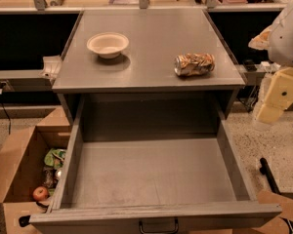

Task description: Place orange can into top drawer

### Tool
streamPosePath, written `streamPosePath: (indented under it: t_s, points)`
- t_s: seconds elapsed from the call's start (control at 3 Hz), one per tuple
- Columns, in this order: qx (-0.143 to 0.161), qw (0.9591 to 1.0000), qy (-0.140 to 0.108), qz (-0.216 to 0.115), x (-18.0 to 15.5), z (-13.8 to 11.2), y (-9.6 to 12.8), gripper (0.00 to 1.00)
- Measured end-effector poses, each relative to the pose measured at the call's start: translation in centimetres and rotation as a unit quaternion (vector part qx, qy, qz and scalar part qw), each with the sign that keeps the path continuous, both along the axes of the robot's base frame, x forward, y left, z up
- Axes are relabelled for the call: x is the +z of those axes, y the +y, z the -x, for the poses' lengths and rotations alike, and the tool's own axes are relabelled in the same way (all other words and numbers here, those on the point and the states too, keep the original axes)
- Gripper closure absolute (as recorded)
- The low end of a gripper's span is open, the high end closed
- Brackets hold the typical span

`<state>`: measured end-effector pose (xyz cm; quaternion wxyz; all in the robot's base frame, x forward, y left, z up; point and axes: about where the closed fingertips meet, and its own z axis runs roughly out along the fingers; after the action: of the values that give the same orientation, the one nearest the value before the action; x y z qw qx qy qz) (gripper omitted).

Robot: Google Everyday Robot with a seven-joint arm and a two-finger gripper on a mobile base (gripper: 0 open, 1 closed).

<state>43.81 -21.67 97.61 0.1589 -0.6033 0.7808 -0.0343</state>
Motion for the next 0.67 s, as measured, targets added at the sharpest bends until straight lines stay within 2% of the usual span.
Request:
streamPosePath:
  t_s: [0.33,0.67]
  points:
    - [0.0,1.0,0.0,0.0,0.0,0.0,0.0,0.0]
    - [-0.002,0.9997,-0.017,-0.018,-0.6,-2.2,-0.1,0.0]
